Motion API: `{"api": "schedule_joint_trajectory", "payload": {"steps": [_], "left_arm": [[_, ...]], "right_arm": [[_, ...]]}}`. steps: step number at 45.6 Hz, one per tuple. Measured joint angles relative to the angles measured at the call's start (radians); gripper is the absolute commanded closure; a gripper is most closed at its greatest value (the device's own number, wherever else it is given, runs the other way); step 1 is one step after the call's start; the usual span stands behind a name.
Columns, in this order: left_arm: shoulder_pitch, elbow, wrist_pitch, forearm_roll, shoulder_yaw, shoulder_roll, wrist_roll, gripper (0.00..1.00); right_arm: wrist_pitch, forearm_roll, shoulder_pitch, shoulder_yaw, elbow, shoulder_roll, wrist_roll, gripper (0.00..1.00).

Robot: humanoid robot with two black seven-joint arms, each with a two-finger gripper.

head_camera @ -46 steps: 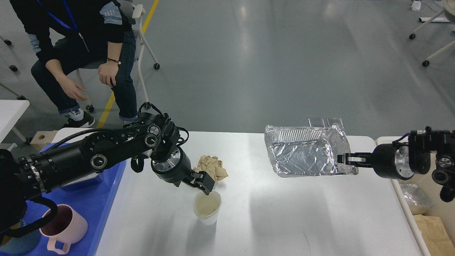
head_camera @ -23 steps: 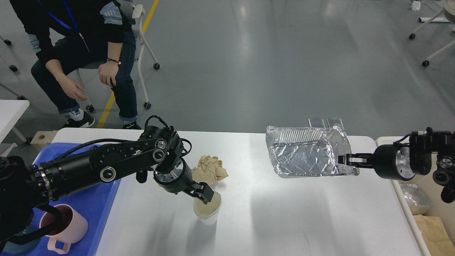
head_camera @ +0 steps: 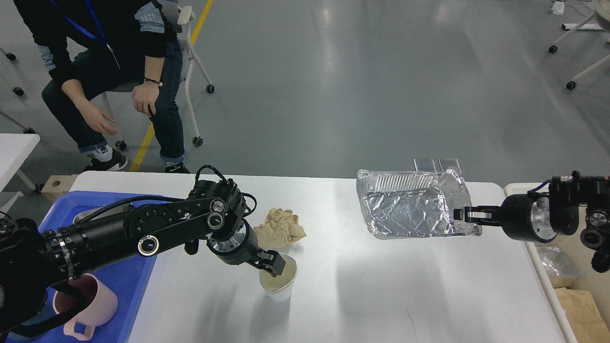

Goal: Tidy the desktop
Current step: 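Reach the left gripper down and grasp the white paper cup, then lift the paper cup with the left gripper toward the foil tray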

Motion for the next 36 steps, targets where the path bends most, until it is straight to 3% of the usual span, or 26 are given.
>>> {"api": "schedule_joint_trajectory", "payload": {"steps": [7,21,36], "left_arm": [[0.001,0.000,-0.002,0.007,0.000,-0.001,0.030,0.53],[0.001,0.000,-0.040,0.005,0.000,-0.001,0.042,0.99],[-0.001,0.000,-0.046,-0.004,-0.010,0.002,0.045,1.00]], "right_arm": [[0.000,0.000,-0.005,0.002,0.000,0.000,0.000,1.00],[0.000,0.000,-0.007,0.003,0.000,-0.002,0.000,1.00],[0.000,0.000,-0.008,0.001,0.000,-0.002,0.000,1.00]]}}
